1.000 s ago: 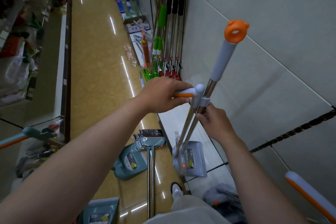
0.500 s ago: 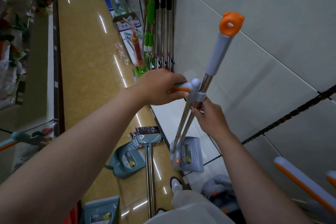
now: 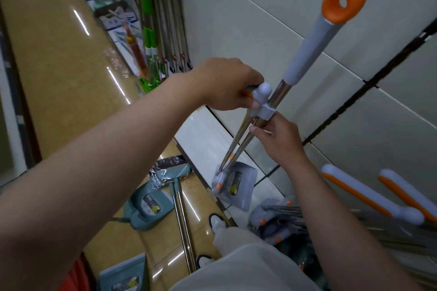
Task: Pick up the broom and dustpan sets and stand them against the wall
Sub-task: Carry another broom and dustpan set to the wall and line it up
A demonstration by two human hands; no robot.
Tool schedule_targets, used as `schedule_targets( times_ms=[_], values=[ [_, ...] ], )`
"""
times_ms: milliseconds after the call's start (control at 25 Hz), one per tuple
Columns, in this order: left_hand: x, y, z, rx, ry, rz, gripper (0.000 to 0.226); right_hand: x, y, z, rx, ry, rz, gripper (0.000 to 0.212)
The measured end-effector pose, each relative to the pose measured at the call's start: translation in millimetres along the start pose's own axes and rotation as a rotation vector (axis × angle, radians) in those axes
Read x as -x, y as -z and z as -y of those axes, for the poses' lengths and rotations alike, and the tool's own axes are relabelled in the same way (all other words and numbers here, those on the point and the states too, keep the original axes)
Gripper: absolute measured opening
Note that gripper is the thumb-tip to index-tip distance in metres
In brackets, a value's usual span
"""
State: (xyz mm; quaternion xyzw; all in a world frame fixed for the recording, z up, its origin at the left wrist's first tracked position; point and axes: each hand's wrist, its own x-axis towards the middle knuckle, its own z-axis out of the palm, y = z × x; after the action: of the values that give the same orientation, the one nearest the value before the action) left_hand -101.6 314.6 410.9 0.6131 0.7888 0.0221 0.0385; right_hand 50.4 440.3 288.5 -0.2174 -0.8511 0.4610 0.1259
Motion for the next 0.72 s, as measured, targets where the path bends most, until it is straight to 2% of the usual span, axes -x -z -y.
schedule_targets(
  times_ms=[160,240,320,440,600,640,680,720],
  values=[
    [-30.7,2.1,-15.5,-0.012,-0.092,0.027,0.058,13.4,15.2,-10.2,-0.012,-0.068,-0.013,0.015],
    [-42.6,0.2,-28.5,-0.093,-0.094,0.010,0.070,17.4,16.4,-13.1,-0.114,-0.098,0.000,0.019],
    [-54.3,-4.6,-41.7,-0.131,-0.126,-0.034,0.073,18.7,16.6,-20.2,-0.298,-0.173,-0.028,0.030],
    [-68.3,-16.8,-55.6,-0.137,-0.163,-0.111,0.076,24.1,10.7,-42.0,-0.367,-0.260,-0.074,0.025],
    [-78.1,-25.5,-64.5,-0.148,-0.218,-0.186,0.080,21.9,3.6,-73.0,-0.236,-0.362,-0.156,0.036],
    [-79.3,-25.9,-64.2,-0.145,-0.225,-0.194,0.080,19.0,5.3,-78.6,-0.135,-0.382,-0.110,0.042],
    [-80.6,-26.6,-63.1,-0.137,-0.228,-0.195,0.079,17.2,7.0,-87.1,0.043,-0.410,0.015,0.050],
    [-81.3,-27.8,-61.2,-0.127,-0.229,-0.195,0.079,20.1,7.4,-97.1,0.305,-0.460,0.212,0.055]
  ],
)
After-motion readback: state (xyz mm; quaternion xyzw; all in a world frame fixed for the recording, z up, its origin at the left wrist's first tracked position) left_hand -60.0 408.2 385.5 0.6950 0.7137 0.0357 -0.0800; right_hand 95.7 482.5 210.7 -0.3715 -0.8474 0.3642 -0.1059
